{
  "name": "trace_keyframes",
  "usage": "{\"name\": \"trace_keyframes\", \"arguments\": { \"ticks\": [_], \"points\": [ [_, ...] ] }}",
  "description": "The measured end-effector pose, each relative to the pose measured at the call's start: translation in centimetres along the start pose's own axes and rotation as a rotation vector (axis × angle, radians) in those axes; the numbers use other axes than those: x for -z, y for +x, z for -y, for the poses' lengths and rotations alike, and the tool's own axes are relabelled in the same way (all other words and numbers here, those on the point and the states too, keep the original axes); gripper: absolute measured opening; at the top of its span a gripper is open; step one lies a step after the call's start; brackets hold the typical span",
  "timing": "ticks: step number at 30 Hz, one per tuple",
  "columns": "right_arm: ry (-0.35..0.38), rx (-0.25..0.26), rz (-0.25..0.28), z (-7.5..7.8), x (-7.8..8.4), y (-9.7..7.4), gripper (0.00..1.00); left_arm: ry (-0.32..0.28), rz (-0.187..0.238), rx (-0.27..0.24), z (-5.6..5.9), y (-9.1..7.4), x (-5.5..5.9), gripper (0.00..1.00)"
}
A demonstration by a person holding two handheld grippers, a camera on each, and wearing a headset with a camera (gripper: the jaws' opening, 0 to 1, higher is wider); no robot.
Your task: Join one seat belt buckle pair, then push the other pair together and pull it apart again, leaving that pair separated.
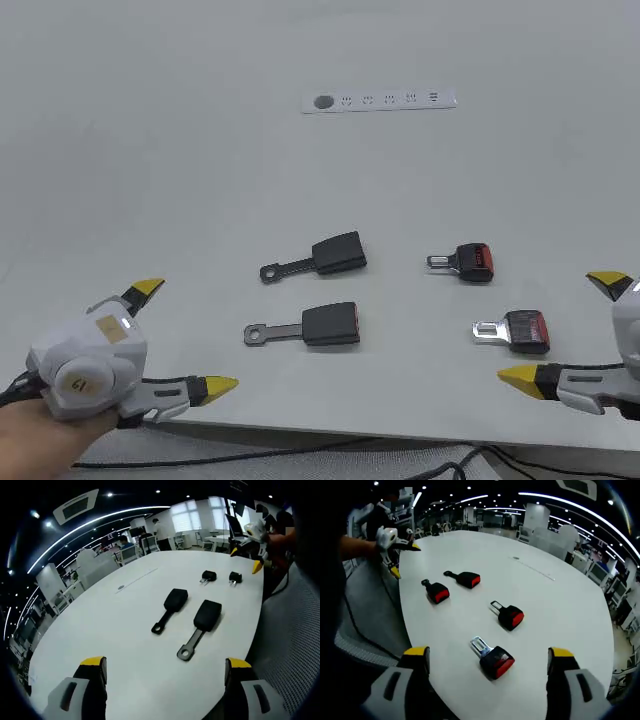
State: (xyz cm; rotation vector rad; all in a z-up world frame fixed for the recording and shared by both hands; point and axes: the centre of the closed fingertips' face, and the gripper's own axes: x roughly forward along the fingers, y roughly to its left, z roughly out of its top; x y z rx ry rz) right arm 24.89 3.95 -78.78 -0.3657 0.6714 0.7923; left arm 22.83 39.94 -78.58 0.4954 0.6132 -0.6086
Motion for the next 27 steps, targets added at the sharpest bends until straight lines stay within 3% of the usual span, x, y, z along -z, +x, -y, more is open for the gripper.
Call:
{"name": "trace_keyframes", "arguments": {
  "ticks": [12,27],
  "points": [
    [-0.003,-0.002,-0.021,-0.48,0.54,-0.11,0.98,-0.004,0.002,-0.017,0.16,-0.28,-0.62,0.98],
    [-0.007,0.003,-0.007,-0.59,0.39,-0.70,0.98,0.007,0.006,-0.014,0.47,-0.38,-1.01,0.98]
  ]
}}
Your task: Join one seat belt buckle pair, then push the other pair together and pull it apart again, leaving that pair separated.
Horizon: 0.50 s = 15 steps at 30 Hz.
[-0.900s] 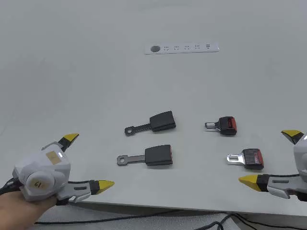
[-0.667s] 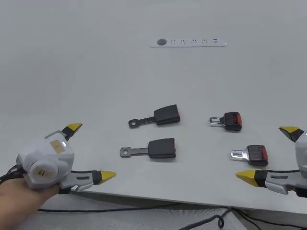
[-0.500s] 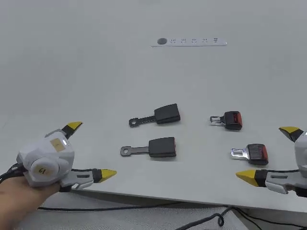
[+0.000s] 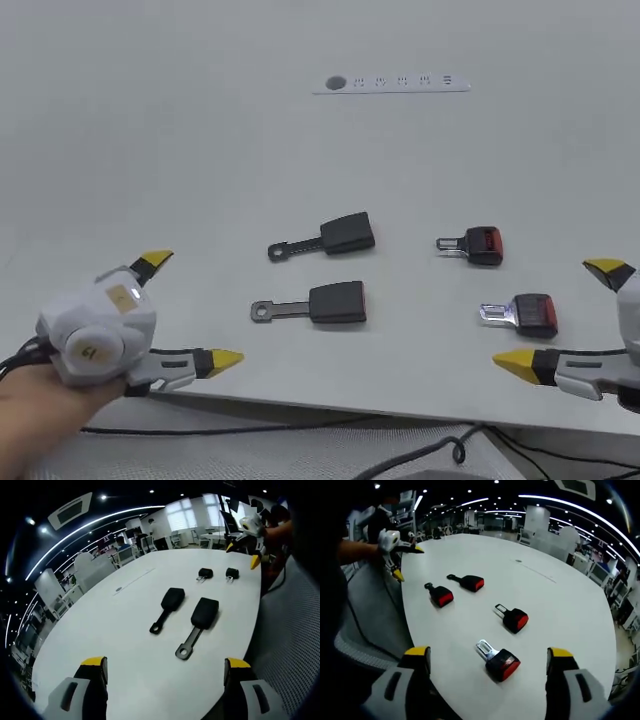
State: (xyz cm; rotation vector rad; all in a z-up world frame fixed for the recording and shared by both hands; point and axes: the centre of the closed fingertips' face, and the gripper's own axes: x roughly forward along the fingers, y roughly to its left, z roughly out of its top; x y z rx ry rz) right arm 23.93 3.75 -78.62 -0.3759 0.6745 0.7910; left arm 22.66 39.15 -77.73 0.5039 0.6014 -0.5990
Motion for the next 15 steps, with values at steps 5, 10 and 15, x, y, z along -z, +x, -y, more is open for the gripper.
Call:
{"name": "trace_keyframes", "arguments": {
  "ticks": [5,10,15],
  "points": [
    [-0.012,-0.006,0.003,-0.24,-0.18,-0.09,0.96,-0.006,0.005,-0.004,-0.05,-0.13,-0.09,0.98],
    [-0.049,-0.013,-0.008,-0.41,-0.18,-0.10,0.94,0.001,0.004,0.008,0.21,-0.05,-0.13,0.98],
    [-0.082,-0.017,-0.019,-0.38,-0.13,-0.21,0.90,-0.010,0.005,0.011,0.06,-0.07,-0.05,0.98]
  ]
}}
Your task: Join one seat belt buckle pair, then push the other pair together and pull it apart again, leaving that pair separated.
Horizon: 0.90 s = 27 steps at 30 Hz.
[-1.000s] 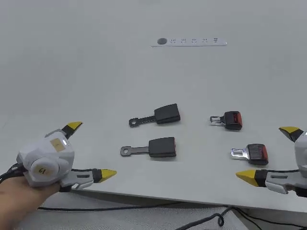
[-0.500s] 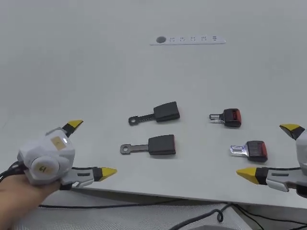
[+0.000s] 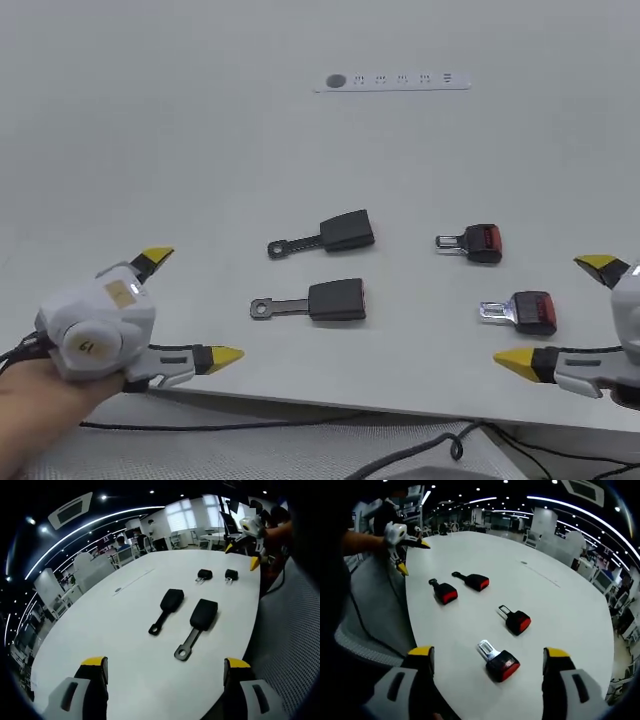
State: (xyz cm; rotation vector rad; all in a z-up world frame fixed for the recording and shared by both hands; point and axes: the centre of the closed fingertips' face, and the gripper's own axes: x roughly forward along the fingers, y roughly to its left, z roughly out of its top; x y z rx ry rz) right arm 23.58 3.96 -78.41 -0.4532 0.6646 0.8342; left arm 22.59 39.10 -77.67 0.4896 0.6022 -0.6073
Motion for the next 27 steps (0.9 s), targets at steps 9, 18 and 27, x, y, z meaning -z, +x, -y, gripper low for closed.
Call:
{"name": "trace_keyframes", "arguments": {
  "ticks": [9,18,27],
  "points": [
    [-0.023,-0.010,-0.010,0.0,0.0,0.0,0.84,0.037,-0.021,0.016,0.1,-0.1,0.5,0.96],
    [-0.068,-0.046,-0.010,-0.5,-0.2,-0.1,0.74,0.043,-0.030,0.041,0.3,0.0,1.0,0.93],
    [-0.118,-0.083,-0.030,-0.9,-0.1,0.3,0.72,0.038,-0.035,0.031,-0.1,-0.4,0.8,0.86]
  ]
}}
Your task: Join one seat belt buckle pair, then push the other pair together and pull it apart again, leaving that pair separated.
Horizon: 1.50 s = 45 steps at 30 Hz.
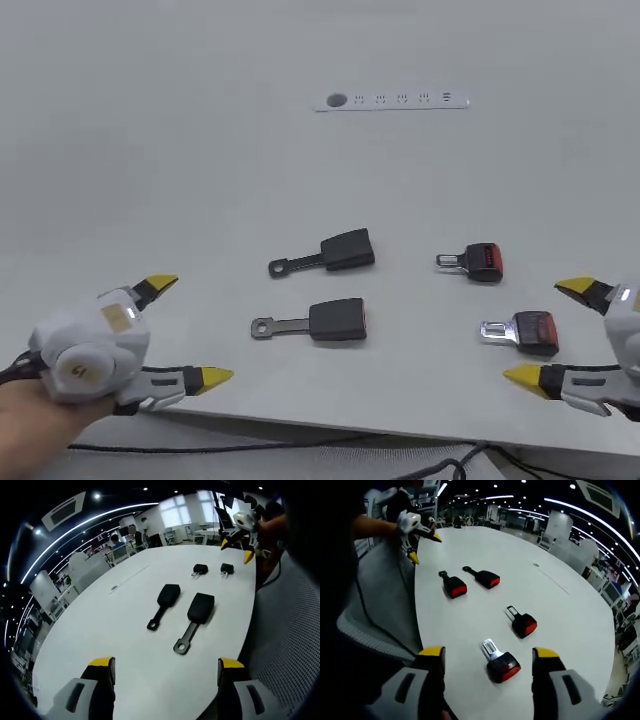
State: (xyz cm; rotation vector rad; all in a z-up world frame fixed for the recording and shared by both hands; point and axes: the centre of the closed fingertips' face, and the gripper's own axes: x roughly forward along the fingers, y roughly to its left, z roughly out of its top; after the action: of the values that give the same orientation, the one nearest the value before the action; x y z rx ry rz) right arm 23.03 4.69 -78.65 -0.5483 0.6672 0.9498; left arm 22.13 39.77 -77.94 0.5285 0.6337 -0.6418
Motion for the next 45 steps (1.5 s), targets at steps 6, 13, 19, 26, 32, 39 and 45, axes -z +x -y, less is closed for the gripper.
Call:
{"name": "trace_keyframes", "arguments": {
  "ticks": [6,13,19,26,32,39,45],
  "points": [
    [-0.078,-0.025,-0.020,-0.2,-0.1,0.2,0.69,0.010,-0.002,0.017,0.4,0.1,-0.8,0.82],
    [-0.164,-0.061,-0.040,0.5,0.1,0.7,0.59,0.046,-0.022,0.069,1.1,1.8,-0.9,0.77],
    [-0.213,-0.096,-0.059,1.1,0.6,1.2,0.57,0.074,-0.007,0.144,2.3,3.4,-2.0,0.68],
    [-0.197,-0.150,-0.099,1.1,1.7,1.9,0.47,0.154,-0.012,0.244,4.4,6.1,-3.0,0.60],
    [-0.245,-0.178,-0.130,1.5,2.7,2.6,0.46,0.178,-0.022,0.282,5.7,8.3,-4.1,0.56],
    [-0.238,-0.200,-0.177,2.2,4.1,3.3,0.41,0.203,-0.027,0.333,6.9,10.2,-4.8,0.47],
    [-0.242,-0.228,-0.208,2.4,5.1,3.8,0.39,0.254,-0.051,0.354,7.4,11.3,-5.0,0.47]
  ]
}}
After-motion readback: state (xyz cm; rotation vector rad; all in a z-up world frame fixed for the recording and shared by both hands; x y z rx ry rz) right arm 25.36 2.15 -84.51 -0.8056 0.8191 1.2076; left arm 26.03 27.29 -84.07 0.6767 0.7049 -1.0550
